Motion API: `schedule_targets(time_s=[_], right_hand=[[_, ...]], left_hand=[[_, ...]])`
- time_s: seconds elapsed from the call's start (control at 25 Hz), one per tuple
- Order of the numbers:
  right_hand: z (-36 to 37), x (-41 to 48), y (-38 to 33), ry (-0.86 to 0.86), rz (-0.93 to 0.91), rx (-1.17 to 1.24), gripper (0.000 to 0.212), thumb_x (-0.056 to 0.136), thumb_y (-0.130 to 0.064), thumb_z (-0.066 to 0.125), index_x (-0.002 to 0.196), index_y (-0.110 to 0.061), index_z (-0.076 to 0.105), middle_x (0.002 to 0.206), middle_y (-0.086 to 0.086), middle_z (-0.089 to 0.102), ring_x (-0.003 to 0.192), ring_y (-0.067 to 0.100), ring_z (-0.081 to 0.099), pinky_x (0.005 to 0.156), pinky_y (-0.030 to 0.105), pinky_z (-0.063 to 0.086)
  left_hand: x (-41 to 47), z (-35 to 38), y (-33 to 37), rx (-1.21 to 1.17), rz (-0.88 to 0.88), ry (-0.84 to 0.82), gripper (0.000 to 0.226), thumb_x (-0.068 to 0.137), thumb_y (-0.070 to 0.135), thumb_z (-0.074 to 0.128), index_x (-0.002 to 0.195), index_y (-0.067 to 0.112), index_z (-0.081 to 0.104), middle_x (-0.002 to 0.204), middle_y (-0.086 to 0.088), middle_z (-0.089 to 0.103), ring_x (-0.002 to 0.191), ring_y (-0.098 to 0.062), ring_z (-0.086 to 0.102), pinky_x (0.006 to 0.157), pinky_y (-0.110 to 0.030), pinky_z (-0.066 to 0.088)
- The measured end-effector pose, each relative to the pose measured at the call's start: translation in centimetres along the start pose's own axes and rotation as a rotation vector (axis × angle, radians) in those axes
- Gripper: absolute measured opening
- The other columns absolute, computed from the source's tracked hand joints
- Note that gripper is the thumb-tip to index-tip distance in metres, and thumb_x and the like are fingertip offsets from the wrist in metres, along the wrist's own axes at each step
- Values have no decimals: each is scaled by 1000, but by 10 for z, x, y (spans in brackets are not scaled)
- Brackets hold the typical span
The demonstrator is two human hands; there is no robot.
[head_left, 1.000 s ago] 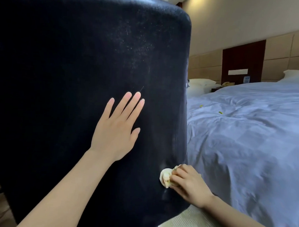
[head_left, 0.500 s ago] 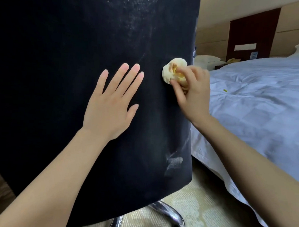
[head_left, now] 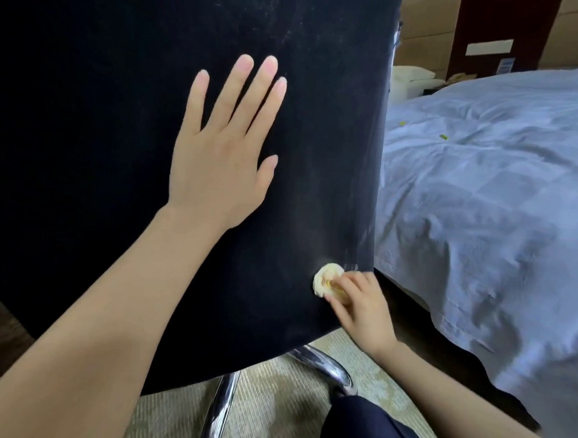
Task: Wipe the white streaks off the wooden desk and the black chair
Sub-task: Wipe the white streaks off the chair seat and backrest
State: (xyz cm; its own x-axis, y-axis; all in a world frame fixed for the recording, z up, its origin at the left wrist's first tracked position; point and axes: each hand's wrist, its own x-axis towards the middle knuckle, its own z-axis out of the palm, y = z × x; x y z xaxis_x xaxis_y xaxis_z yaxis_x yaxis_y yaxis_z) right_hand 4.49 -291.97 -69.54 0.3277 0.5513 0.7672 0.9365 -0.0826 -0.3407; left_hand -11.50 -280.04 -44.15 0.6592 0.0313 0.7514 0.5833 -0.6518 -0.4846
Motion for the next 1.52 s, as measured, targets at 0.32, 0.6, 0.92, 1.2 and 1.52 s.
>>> schedule_targets(time_s=[0.32, 0.6, 0.92, 1.2, 1.52], right_hand=[[44, -59, -33, 121, 1142, 698, 10, 88, -33, 59, 88, -27, 51, 93, 3, 62, 84, 18, 60, 76, 39, 50], [35, 17, -47, 642, 1712, 910, 17, 88, -34, 48, 94, -18, 51, 89, 5, 61, 75, 23, 60, 67, 34, 51], [-12, 114, -71, 695, 1091, 801, 17, 89, -35, 56, 96, -20, 55, 104, -1, 60, 93, 12, 57, 79, 21, 44], [25, 51, -55, 651, 1016, 526, 12, 91, -28, 58, 98, -18, 56, 99, 1, 59, 86, 7, 52, 70, 7, 31], [47, -11, -33, 482, 1600, 620, 17, 95, -30, 46, 100, -14, 47, 105, 7, 58, 92, 24, 53, 77, 31, 38]], left_hand=[[-79, 51, 82, -65, 257, -192, 74, 89, 19, 51, 153, 11, 14, 160, -6, 7, 147, -26, 5, 117, -47, 2], [-87, 65, 79, -78, 294, -210, 69, 93, 18, 44, 153, 11, 10, 161, -5, 6, 147, -24, 3, 116, -43, -6], [-86, 74, 81, -131, 301, -152, 68, 90, 17, 35, 152, 9, 8, 160, -4, 5, 147, -22, 4, 117, -41, -5], [-87, 75, 81, -140, 298, -167, 73, 92, 14, 47, 153, 8, 8, 160, -4, -1, 147, -21, 2, 117, -39, -8], [-86, 71, 80, -143, 290, -188, 74, 90, 12, 51, 152, 8, 12, 160, -4, 8, 147, -21, 6, 117, -38, -5]])
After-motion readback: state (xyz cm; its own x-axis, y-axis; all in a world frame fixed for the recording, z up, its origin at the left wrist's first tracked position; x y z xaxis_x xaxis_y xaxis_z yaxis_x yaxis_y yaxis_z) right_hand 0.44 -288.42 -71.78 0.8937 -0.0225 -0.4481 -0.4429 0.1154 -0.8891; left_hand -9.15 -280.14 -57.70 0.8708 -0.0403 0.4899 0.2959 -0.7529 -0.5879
